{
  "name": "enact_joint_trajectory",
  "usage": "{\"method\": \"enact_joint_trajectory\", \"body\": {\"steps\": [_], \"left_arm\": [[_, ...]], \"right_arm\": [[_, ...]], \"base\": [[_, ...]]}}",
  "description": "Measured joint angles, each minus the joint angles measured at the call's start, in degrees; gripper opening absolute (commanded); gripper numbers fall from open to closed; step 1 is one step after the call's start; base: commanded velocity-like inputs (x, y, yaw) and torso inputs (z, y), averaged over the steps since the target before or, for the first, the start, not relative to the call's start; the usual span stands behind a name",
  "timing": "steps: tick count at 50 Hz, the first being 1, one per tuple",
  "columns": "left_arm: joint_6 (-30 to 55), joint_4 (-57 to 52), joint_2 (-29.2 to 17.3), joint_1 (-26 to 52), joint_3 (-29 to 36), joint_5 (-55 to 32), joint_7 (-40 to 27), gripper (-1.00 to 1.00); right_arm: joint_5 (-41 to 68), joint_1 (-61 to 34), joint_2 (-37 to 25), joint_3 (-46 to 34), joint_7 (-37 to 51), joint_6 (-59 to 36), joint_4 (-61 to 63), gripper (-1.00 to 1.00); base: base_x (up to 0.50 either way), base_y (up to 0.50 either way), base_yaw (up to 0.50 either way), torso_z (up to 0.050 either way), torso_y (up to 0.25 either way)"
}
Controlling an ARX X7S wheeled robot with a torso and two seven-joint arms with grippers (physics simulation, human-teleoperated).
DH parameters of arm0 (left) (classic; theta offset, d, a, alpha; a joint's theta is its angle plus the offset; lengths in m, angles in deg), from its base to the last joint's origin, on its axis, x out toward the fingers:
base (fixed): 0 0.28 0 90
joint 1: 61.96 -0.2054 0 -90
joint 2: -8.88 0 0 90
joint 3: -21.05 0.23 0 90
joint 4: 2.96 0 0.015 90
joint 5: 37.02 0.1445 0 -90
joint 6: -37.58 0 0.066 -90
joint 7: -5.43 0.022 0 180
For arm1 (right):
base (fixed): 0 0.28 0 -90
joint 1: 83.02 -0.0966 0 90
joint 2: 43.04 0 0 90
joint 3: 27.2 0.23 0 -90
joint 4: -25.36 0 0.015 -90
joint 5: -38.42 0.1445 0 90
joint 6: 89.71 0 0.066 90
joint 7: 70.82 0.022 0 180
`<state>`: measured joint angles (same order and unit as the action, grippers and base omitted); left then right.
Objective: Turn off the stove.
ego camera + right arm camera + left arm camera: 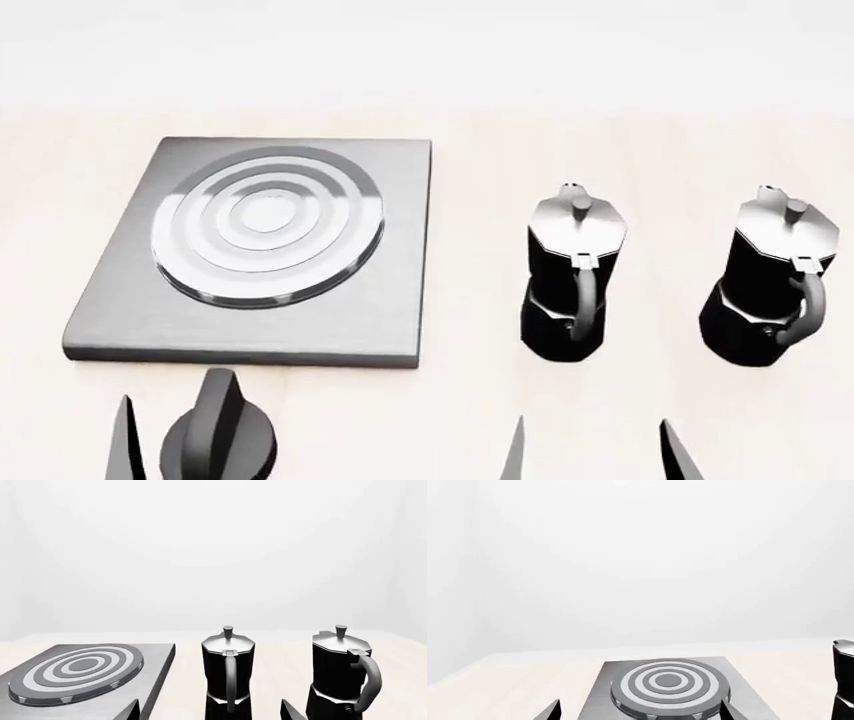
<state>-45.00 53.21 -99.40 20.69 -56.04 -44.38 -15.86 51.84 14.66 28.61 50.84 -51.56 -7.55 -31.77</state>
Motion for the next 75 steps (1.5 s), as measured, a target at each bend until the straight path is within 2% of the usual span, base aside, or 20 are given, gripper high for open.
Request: {"method": "enact_joint_trajectory", "body": {"steps": [75], "left_arm": [[-0.3, 0.4, -1.2, 0.4, 0.9, -1.0, -1.3, 1.00]], "right_arm": [[0.6, -0.3, -1.3, -1.1, 1.0, 1.0, -0.6, 1.00]], "base": [[0.00, 0.00, 0.00, 0.000, -0.111]]}}
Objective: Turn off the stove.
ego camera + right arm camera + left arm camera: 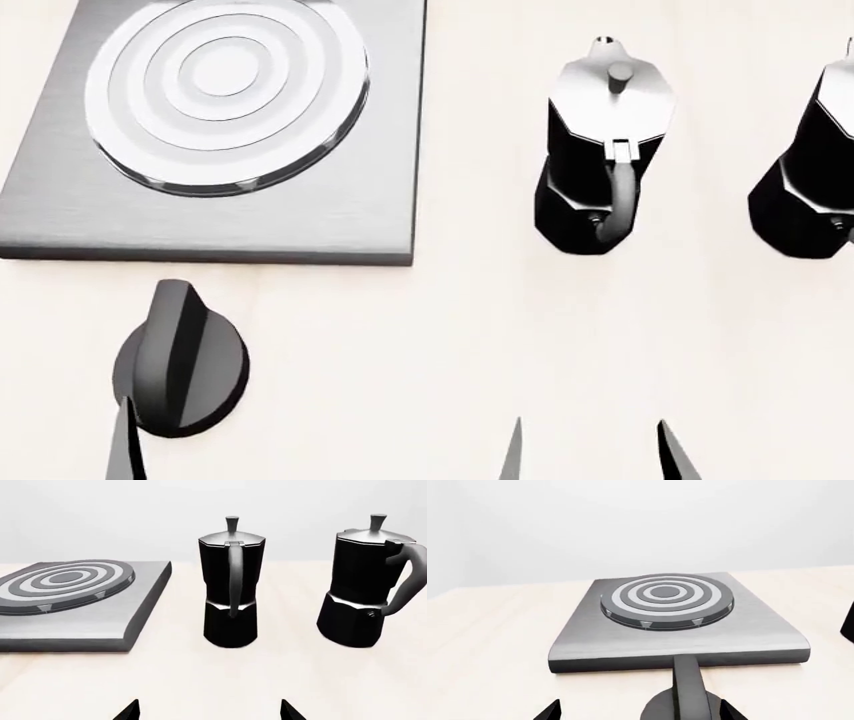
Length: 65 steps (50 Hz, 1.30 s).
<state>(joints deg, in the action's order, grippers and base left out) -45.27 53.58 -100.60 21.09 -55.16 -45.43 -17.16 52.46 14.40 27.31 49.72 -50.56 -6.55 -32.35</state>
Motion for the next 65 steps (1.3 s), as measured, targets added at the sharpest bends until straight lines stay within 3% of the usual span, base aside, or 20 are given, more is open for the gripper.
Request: {"method": "enact_joint_trajectory", "body": {"steps": [65], "left_arm": [[0.0, -10.0, -1.8, -3.8, 5.1, 0.9, -0.2, 1.00]], "right_arm": [[0.7, 0.0, -1.1, -0.6, 1.0, 0.4, 0.3, 1.00]], "base": [[0.00, 0.00, 0.00, 0.000, 0.000]]}}
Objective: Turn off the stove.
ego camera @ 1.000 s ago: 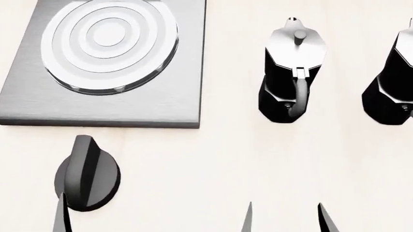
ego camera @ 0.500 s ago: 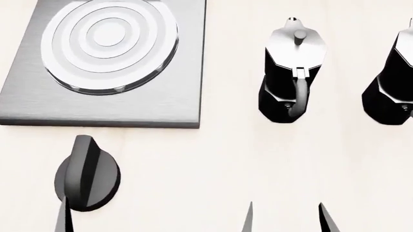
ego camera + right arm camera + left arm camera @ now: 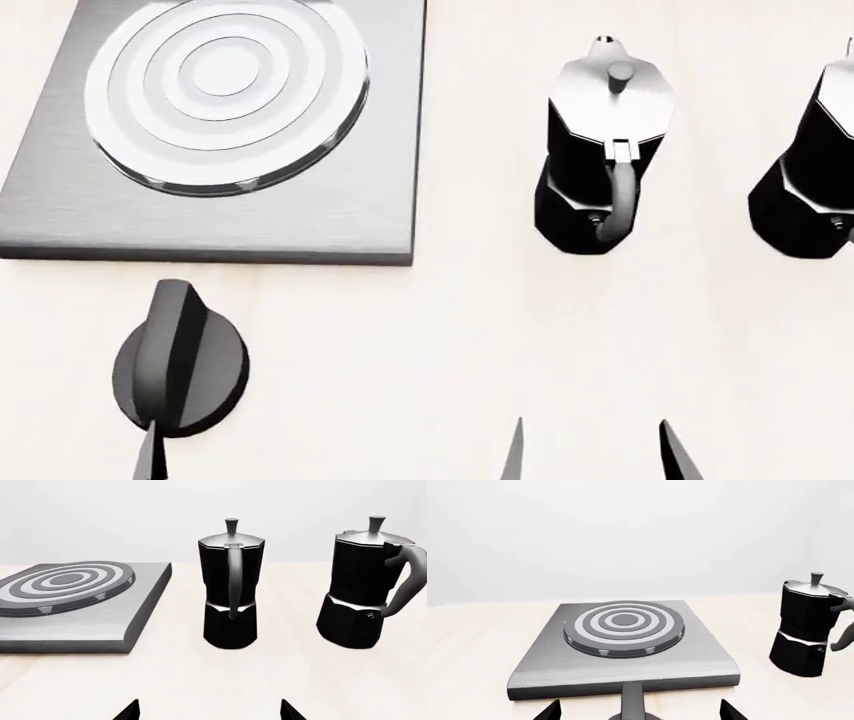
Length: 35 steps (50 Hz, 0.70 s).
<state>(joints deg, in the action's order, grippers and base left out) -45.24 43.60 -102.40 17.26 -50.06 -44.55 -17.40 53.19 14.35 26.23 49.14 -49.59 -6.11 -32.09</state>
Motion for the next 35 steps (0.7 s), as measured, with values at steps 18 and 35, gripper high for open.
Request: {"method": "enact_joint_trajectory", "body": {"steps": [18, 35], "left_arm": [[2.3, -1.4, 0.3, 2.4, 2.5, 0.4, 0.7, 1.00], [3.2, 1.9, 1.5, 7.0, 2.9, 0.3, 0.8, 1.00]], "right_arm": [[0.1, 0.1, -0.2, -0.3, 0.3, 0.2, -0.1, 1.00], [0.2, 0.1, -0.5, -0.6, 0.4, 0.3, -0.2, 1.00]], "base": [[0.00, 0.00, 0.00, 0.000, 0.000], [0.00, 0.00, 0.00, 0.000, 0.000]]}}
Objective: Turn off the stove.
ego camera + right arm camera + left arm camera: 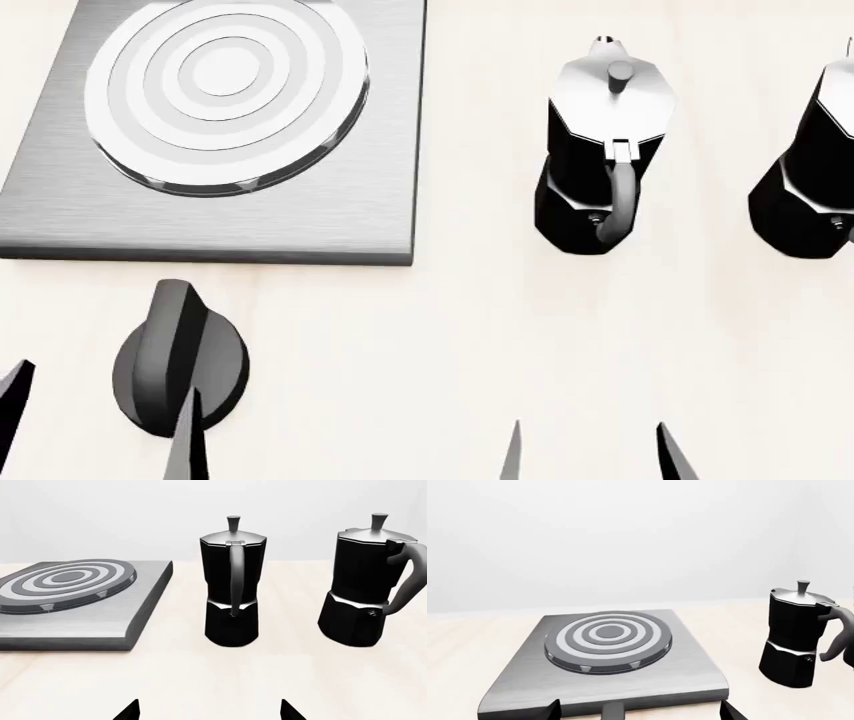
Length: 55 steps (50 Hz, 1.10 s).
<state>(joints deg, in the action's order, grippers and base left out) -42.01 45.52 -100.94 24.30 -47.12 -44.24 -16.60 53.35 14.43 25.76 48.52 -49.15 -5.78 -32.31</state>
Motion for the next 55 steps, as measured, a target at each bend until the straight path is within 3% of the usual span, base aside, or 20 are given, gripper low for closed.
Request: {"method": "enact_joint_trajectory", "body": {"steps": [55], "left_arm": [[-8.7, 28.3, 4.0, 11.5, -1.0, 2.1, -1.8, 1.00]], "right_arm": [[0.4, -0.5, -0.8, -1.1, 0.2, 0.3, -0.6, 1.00]], "base": [[0.00, 0.00, 0.00, 0.000, 0.000]]}}
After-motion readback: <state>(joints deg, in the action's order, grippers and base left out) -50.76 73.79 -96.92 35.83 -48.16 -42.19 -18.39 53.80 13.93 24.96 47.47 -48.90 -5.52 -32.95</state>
